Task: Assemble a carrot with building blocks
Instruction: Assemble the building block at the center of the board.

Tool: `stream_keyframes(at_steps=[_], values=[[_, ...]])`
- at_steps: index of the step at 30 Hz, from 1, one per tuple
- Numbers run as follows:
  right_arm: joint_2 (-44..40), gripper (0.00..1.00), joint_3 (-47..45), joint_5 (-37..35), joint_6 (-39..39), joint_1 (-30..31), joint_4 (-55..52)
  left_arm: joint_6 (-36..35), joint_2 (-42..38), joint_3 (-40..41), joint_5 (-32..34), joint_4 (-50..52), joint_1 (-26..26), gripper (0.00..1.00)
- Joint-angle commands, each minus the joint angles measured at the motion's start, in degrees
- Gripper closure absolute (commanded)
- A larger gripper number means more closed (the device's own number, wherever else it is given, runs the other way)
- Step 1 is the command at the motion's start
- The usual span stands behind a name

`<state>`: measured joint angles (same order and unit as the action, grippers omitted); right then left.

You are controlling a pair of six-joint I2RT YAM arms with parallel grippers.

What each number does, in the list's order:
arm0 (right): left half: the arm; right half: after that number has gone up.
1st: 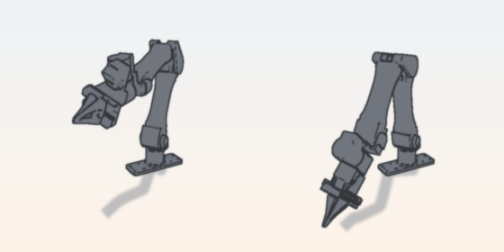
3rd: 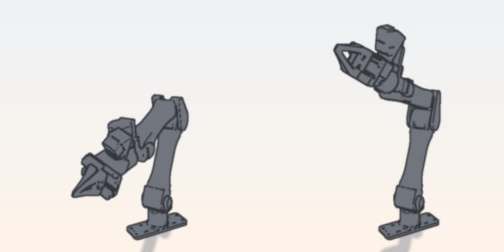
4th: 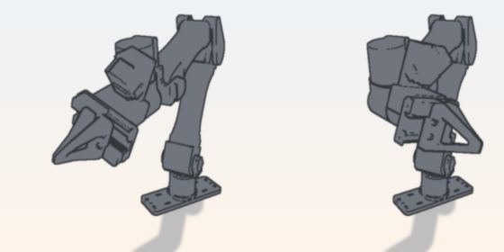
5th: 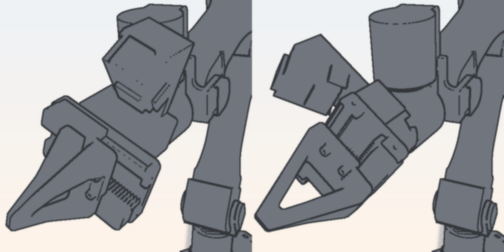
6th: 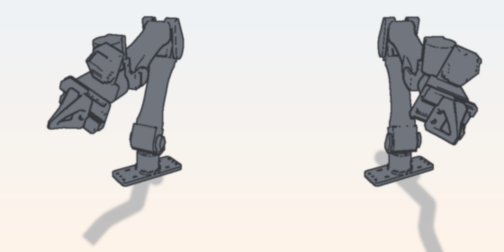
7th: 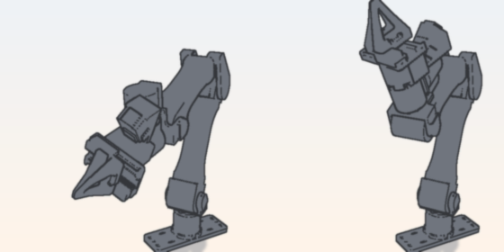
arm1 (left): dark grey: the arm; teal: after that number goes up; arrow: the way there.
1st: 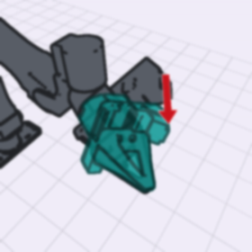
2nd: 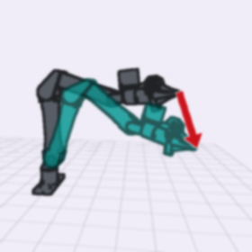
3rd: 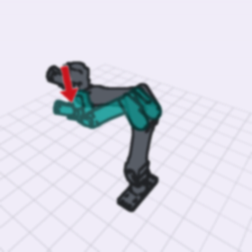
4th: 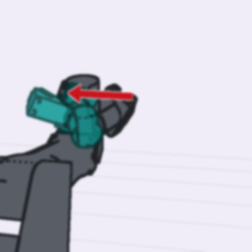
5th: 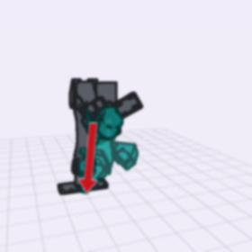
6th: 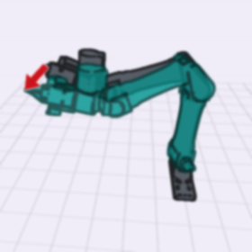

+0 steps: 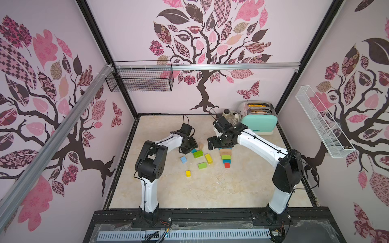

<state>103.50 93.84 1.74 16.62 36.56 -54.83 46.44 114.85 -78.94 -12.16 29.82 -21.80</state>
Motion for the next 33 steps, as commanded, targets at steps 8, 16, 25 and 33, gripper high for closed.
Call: stream_keyframes(at_steps=[8,16,25,33], values=[[-2.0,0.01,1.7,-1.2,-1.0,-0.2,-1.7,-2.6,-11.0,1.8,1.0,1.4,-0.4,0.33],[-6.4,0.01,-0.3,-2.1,-0.1,-0.5,-2.8,-0.4,-13.2,7.2,-2.3,-1.2,-8.3,0.65],[-10.1,0.01,-4.5,-2.2,0.6,-0.7,-2.6,2.2,-11.5,10.2,-0.6,-2.9,-10.2,0.71],[-10.6,0.01,-5.2,-1.7,0.7,-0.7,-2.5,1.3,-7.8,8.1,2.7,0.3,-10.2,0.61]])
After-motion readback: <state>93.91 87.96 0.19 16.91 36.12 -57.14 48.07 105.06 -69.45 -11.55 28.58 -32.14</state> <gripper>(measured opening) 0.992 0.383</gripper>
